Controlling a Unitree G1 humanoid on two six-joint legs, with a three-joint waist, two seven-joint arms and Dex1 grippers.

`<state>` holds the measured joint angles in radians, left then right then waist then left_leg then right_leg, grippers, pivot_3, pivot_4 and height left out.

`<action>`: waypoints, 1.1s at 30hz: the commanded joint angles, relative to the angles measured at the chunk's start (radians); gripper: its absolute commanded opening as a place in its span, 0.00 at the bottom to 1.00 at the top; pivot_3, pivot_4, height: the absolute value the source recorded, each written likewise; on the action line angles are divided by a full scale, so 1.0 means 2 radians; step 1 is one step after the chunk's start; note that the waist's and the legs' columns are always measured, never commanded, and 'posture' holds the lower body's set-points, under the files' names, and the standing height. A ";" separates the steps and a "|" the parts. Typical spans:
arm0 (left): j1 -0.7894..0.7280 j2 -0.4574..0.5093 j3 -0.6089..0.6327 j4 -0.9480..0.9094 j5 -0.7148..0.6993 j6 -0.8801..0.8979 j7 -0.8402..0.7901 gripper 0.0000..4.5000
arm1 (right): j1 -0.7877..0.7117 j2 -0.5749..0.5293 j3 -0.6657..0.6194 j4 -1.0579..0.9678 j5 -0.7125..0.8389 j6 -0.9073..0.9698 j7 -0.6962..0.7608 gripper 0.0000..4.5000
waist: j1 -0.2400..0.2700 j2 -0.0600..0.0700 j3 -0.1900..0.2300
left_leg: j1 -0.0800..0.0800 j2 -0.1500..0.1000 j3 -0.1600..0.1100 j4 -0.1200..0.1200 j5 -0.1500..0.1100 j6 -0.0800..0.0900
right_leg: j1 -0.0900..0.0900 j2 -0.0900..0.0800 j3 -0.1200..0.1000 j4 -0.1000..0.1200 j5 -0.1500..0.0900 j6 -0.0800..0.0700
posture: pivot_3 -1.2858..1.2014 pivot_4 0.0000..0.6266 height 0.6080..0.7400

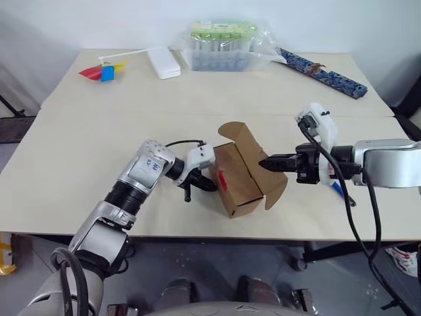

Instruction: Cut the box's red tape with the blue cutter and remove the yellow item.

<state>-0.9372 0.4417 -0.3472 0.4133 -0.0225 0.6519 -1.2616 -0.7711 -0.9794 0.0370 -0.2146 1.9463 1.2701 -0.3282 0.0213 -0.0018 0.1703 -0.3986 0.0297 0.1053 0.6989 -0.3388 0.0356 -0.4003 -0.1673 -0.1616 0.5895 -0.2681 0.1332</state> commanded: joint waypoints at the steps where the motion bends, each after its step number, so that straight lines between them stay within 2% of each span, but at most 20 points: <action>1: -0.055 0.022 0.070 -0.010 -0.067 0.054 -0.031 0.00 | 0.003 -0.014 0.020 -0.011 0.013 -0.015 -0.005 0.00 | -0.001 -0.001 0.001 | -0.002 0.000 0.000 0.000 0.000 0.000 | -0.002 0.000 0.000 0.001 0.000 0.000 | 0.52 0.24 1.00; 3: -0.078 0.031 0.097 -0.007 -0.098 0.083 -0.040 0.00 | 0.001 -0.018 0.025 -0.009 0.013 -0.020 -0.003 0.00 | -0.001 -0.001 0.001 | -0.004 0.000 0.001 0.000 0.000 -0.001 | -0.005 0.000 0.001 0.002 0.000 0.000 | 0.52 0.24 1.00; 9: -0.100 0.052 0.136 -0.049 -0.164 0.146 -0.054 0.00 | -0.001 -0.026 0.035 -0.010 0.013 -0.026 0.006 0.00 | -0.001 -0.001 0.001 | -0.004 0.000 0.005 -0.001 0.000 -0.001 | -0.005 0.001 0.000 0.002 0.000 0.000 | 0.52 0.24 1.00; 13: -0.081 0.044 0.115 -0.100 -0.183 0.168 -0.044 0.00 | -0.004 -0.027 0.040 -0.009 0.013 -0.028 0.008 0.00 | -0.001 -0.002 0.001 | -0.004 0.000 0.006 0.000 0.000 -0.001 | -0.005 0.001 0.001 0.001 0.000 0.000 | 0.52 0.24 1.00; 18: -0.037 0.020 0.056 -0.135 -0.169 0.153 -0.018 0.00 | -0.008 -0.025 0.046 -0.008 0.013 -0.030 0.008 0.00 | 0.000 -0.002 0.001 | -0.003 0.000 0.006 0.000 0.000 -0.001 | -0.005 0.001 0.001 0.002 0.000 0.000 | 0.52 0.24 1.00; 25: -0.025 0.025 0.014 -0.093 -0.133 0.090 -0.007 0.00 | -0.012 -0.024 0.049 -0.010 0.013 -0.035 0.004 0.00 | 0.000 -0.002 0.001 | -0.003 0.000 0.007 0.000 0.000 -0.001 | -0.006 0.002 0.002 0.002 0.000 0.000 | 0.52 0.24 1.00; 33: -0.022 0.065 -0.015 -0.046 -0.096 0.037 -0.009 0.00 | 0.029 -0.076 0.028 -0.001 0.013 -0.034 0.007 0.00 | 0.001 -0.002 0.001 | -0.003 0.000 0.007 0.000 0.000 -0.001 | -0.005 0.002 0.002 0.002 0.000 0.000 | 0.52 0.24 1.00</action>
<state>-1.0030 0.5261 -0.3438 0.2579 -0.3121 0.7374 -1.3061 -0.7375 -1.1065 0.0882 -0.2189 1.9587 1.1774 -0.3178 0.0230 -0.0058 0.1725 -0.4033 0.0302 0.1193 0.6995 -0.3381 0.0333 -0.4104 -0.1642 -0.1573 0.5927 -0.2677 0.1326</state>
